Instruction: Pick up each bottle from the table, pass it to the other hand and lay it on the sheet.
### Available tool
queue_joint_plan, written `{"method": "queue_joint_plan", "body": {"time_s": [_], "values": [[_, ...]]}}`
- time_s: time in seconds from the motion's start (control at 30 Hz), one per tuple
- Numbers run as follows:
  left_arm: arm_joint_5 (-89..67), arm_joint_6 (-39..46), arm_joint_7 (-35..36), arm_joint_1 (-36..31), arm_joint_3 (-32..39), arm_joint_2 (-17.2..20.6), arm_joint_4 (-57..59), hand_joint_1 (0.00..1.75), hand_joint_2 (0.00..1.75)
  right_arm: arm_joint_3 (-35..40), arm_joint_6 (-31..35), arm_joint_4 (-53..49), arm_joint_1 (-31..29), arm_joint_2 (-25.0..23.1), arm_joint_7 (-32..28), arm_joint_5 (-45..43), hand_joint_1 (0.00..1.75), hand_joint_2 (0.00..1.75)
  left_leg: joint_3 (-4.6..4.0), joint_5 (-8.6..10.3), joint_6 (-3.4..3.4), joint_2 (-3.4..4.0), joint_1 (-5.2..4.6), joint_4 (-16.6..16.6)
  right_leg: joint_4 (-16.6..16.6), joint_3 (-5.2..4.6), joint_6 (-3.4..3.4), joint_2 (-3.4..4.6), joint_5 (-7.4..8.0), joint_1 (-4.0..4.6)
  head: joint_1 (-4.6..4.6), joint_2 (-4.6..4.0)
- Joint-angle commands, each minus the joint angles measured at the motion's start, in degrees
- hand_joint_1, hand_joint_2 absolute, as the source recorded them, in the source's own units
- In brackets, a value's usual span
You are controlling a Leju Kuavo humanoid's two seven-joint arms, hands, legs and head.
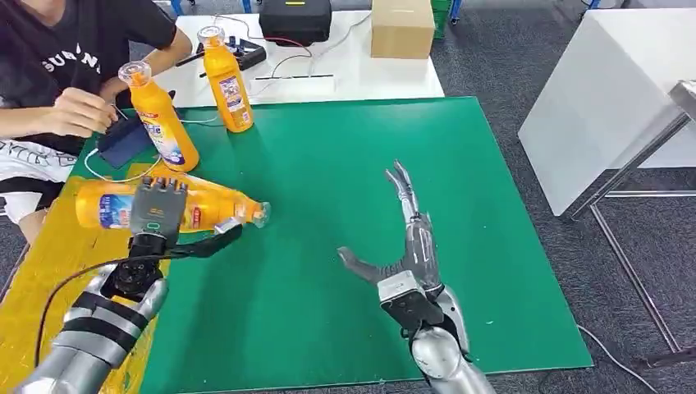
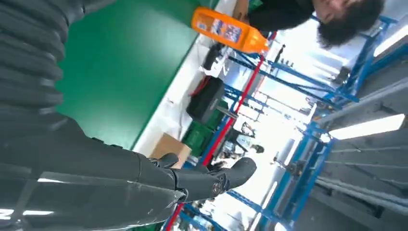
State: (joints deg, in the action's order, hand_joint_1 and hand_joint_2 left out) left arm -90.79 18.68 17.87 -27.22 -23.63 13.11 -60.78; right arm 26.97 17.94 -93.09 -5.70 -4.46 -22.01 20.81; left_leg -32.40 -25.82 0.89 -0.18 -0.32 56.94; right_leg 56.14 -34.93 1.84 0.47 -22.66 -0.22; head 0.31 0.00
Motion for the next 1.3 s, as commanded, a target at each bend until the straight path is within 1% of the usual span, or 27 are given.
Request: {"method": "queue_joint_plan", "body": {"time_s": [0.03, 0.1, 0.17, 0.2, 0.23, 0.27, 0.3, 0.33, 0.4, 0.43, 0.5, 0.6, 0.67, 0.7, 0.73, 0.8, 0.83, 0.93, 1.0, 1.03, 1.07, 1.13, 1.17, 1.23, 1.27, 1.3], "values": [[1.63, -3.87, -5.32, -7.19, -2.25, -1.53, 18.39, 1.75, 1.75, -3.48, -1.1, -2.02, -0.11, 0.77, 0.64, 0.57, 0.0, 1.75, 0.19, -0.1, -0.04, -0.1, 0.08, 0.02, -0.06, 0.28, 0.02, -0.16, -0.11, 0.08, 0.04, 0.0], [1.63, -3.82, -5.44, -7.2, -2.17, -1.65, 18.57, 1.75, 1.75, -3.47, -1.1, -1.95, -0.15, 0.71, 0.64, 0.57, 0.0, 1.75, 0.11, -0.05, -0.03, -0.07, 0.0, -0.03, -0.05, 0.17, 0.01, -0.1, -0.06, -0.01, 0.02, 0.0], [1.63, -3.82, -5.44, -7.2, -2.17, -1.65, 18.57, 1.75, 1.75, -3.47, -1.1, -1.95, -0.15, 0.71, 0.64, 0.57, 0.0, 1.75, 0.31, -0.15, -0.09, -0.14, 0.09, -0.01, -0.1, 0.43, -0.01, -0.21, -0.15, 0.09, 0.02, 0.0], [1.63, -3.82, -5.44, -7.2, -2.17, -1.65, 18.57, 1.75, 1.75, -3.47, -1.1, -1.95, -0.15, 0.71, 0.64, 0.57, 0.0, 1.75, 0.04, -0.04, -0.03, -0.12, 0.0, 0.0, -0.05, 0.12, 0.0, -0.14, -0.05, 0.01, 0.0, 0.02], [1.64, -3.96, -5.57, -7.33, -1.91, -1.86, 19.06, 1.75, 1.75, -3.45, -1.1, -1.76, -0.24, 0.62, 0.62, 0.6, 0.0, 1.75, 0.16, -0.09, -0.07, -0.18, 0.05, 0.01, -0.08, 0.27, -0.01, -0.22, -0.11, 0.06, 0.02, 0.0], [1.58, -3.91, -5.71, -7.33, -1.81, -1.9, 19.34, 1.75, 1.75, -3.41, -1.12, -1.71, -0.29, 0.59, 0.59, 0.66, 0.0, 1.75, 0.06, -0.06, -0.05, -0.11, 0.03, 0.02, -0.06, 0.16, -0.01, -0.14, -0.06, 0.04, 0.0, 0.0], [1.72, -4.33, -5.74, -7.6, -1.21, -2.37, 20.52, 1.75, 1.75, -3.34, -1.12, -1.6, -0.41, 0.49, 0.56, 0.82, 0.0, 1.75, 0.04, -0.04, -0.04, -0.08, 0.0, -0.01, -0.06, 0.12, 0.0, -0.11, -0.04, 0.01, 0.02, 0.0], [2.62, -4.07, -6.45, -7.68, 0.07, -3.03, 21.62, 1.75, 1.75, -3.22, -1.05, -1.48, -0.48, 0.44, 0.56, 1.18, 0.0, 1.75, 0.18, -0.09, -0.08, -0.11, 0.03, -0.01, -0.07, 0.28, -0.02, -0.16, -0.09, 0.04, 0.0, 0.0], [4.49, -3.44, -8.14, -7.68, 1.89, -3.83, 22.82, 1.75, 1.75, -3.26, -0.86, -1.28, -0.53, 0.33, 0.57, 1.37, 0.0, 1.75, 0.05, -0.04, -0.04, -0.06, -0.01, -0.03, -0.07, 0.12, -0.01, -0.08, -0.02, -0.01, 0.0, 0.0], [5.11, -2.91, -8.39, -7.62, 2.6, -4.21, 23.17, 1.75, 1.75, -3.31, -0.78, -1.17, -0.55, 0.32, 0.57, 1.4, 0.0, 1.75, 0.17, -0.07, -0.07, -0.07, 0.03, -0.02, -0.09, 0.26, -0.02, -0.11, -0.05, 0.04, 0.0, 0.0], [6.57, -0.51, -8.99, -7.13, 4.24, -4.96, 22.97, 0.0, 1.75, -3.39, -0.6, -1.07, -0.52, 0.32, 0.58, 1.45, 0.0, 1.75, 0.22, -0.09, -0.09, -0.09, 0.05, -0.02, -0.1, 0.32, -0.02, -0.14, -0.07, 0.06, 0.02, 0.0], [7.14, 0.16, -9.32, -6.88, 5.94, -5.81, 22.56, 0.0, 1.75, -3.42, -0.23, -0.98, -0.45, 0.42, 0.6, 1.69, 0.0, 1.75, 0.05, -0.04, -0.03, -0.06, 0.0, -0.03, -0.07, 0.12, 0.01, -0.08, -0.03, 0.0, 0.0, 0.0], [7.44, 0.44, -9.58, -6.73, 6.56, -6.04, 22.0, 0.0, 1.75, -3.46, -0.11, -0.96, -0.4, 0.44, 0.63, 1.77, 0.0, 1.75, 0.26, -0.16, -0.08, -0.11, 0.11, 0.01, -0.11, 0.39, 0.0, -0.17, -0.14, 0.11, 0.02, 0.0], [7.7, 0.5, -9.79, -6.52, 7.03, -6.18, 21.57, 0.0, 1.75, -3.46, -0.06, -0.95, -0.35, 0.47, 0.66, 1.83, 0.0, 1.75, 0.05, -0.05, -0.03, -0.06, 0.0, -0.02, -0.06, 0.12, 0.01, -0.08, -0.04, 0.0, 0.02, 0.0], [8.36, 0.43, -10.07, -6.33, 7.66, -6.4, 21.24, 0.0, 1.75, -3.47, -0.05, -0.93, -0.29, 0.52, 0.69, 1.85, 0.0, 1.75, 0.16, -0.11, -0.05, -0.07, 0.05, -0.01, -0.08, 0.26, 0.01, -0.11, -0.1, 0.05, 0.02, 0.0], [8.61, 0.0, -10.33, -6.24, 7.87, -6.32, 21.17, 0.0, 1.75, -3.47, -0.06, -0.92, -0.28, 0.57, 0.74, 1.9, 0.0, 1.75, 0.08, -0.07, -0.04, -0.05, 0.02, -0.02, -0.08, 0.16, 0.01, -0.08, -0.05, 0.02, 0.02, 0.0], [8.91, -0.2, -10.46, -6.22, 8.16, -6.4, 21.26, 0.0, 1.75, -3.47, -0.09, -0.91, -0.29, 0.61, 0.77, 1.94, 0.0, 1.75, 0.27, -0.17, -0.08, -0.07, 0.09, 0.0, -0.1, 0.39, 0.0, -0.12, -0.14, 0.09, 0.0, 0.0], [9.99, -0.06, -11.2, -5.98, 8.95, -6.64, 21.16, 0.0, 1.75, -3.59, -0.11, -0.85, -0.34, 0.72, 0.91, 2.01, 0.0, 1.75, 0.09, -0.08, -0.05, -0.05, 0.03, -0.02, -0.08, 0.19, 0.0, -0.08, -0.06, 0.03, 0.02, 0.0], [11.16, 0.54, -11.62, -5.64, 9.84, -6.85, 20.51, 0.0, 1.75, -3.7, -0.11, -0.8, -0.28, 0.7, 0.97, 2.03, 0.0, 1.75, 0.27, -0.15, -0.09, -0.06, 0.09, -0.01, -0.11, 0.4, -0.01, -0.12, -0.12, 0.09, 0.0, 0.0], [11.16, 0.54, -11.62, -5.64, 9.84, -6.85, 20.51, 0.0, 1.75, -3.7, -0.11, -0.8, -0.28, 0.7, 0.97, 2.03, 0.0, 1.75, 0.08, -0.07, -0.05, -0.05, 0.03, -0.02, -0.08, 0.18, 0.0, -0.09, -0.05, 0.03, 0.0, 0.0], [11.84, 0.81, -11.96, -5.3, 10.33, -6.85, 19.72, 0.0, 1.75, -3.77, -0.04, -0.84, -0.12, 0.67, 0.96, 2.05, 0.0, 1.75, 0.18, -0.11, -0.08, -0.06, 0.06, -0.01, -0.09, 0.29, -0.01, -0.11, -0.08, 0.06, 0.02, 0.02], [14.59, 2.57, -12.84, -4.19, 12.33, -7.3, 17.04, 0.0, 1.75, -3.94, 0.1, -1.02, 0.27, 0.65, 0.96, 2.2, 0.0, 1.75, 0.04, -0.06, -0.04, -0.03, 0.01, -0.03, -0.08, 0.12, 0.0, -0.05, -0.03, 0.01, 0.02, 0.0], [15.61, 2.81, -13.26, -3.73, 12.93, -7.4, 15.62, 0.0, 1.75, -3.99, 0.16, -1.08, 0.5, 0.7, 0.93, 2.23, 0.0, 1.75, 0.15, -0.12, -0.07, -0.05, 0.06, -0.01, -0.09, 0.26, -0.01, -0.09, -0.09, 0.06, 0.0, 0.0], [18.24, 3.17, -14.47, -2.1, 14.25, -7.31, 11.45, 0.0, 1.75, -4.17, 0.48, -1.37, 1.02, 0.76, 0.84, 2.29, 0.0, 1.75, 0.01, -0.06, -0.03, -0.05, 0.01, -0.02, -0.07, 0.09, 0.0, -0.08, -0.04, 0.01, 0.0, 0.0], [20.76, 3.76, -16.22, -0.97, 15.15, -7.53, 8.7, 0.0, 1.75, -4.25, 0.75, -1.5, 1.24, 0.77, 0.83, 2.36, 0.0, 1.75, 0.11, -0.12, -0.06, -0.05, 0.07, 0.01, -0.08, 0.21, 0.0, -0.09, -0.09, 0.07, 0.02, 0.0], [22.3, 4.29, -17.2, -0.3, 15.7, -7.65, 7.13, 0.0, 1.75, -4.28, 0.86, -1.62, 1.49, 0.86, 0.78, 2.36, 0.0, 1.75, 0.03, -0.08, -0.03, -0.03, 0.03, -0.01, -0.07, 0.11, 0.01, -0.06, -0.05, 0.03, 0.02, 0.0]]}}
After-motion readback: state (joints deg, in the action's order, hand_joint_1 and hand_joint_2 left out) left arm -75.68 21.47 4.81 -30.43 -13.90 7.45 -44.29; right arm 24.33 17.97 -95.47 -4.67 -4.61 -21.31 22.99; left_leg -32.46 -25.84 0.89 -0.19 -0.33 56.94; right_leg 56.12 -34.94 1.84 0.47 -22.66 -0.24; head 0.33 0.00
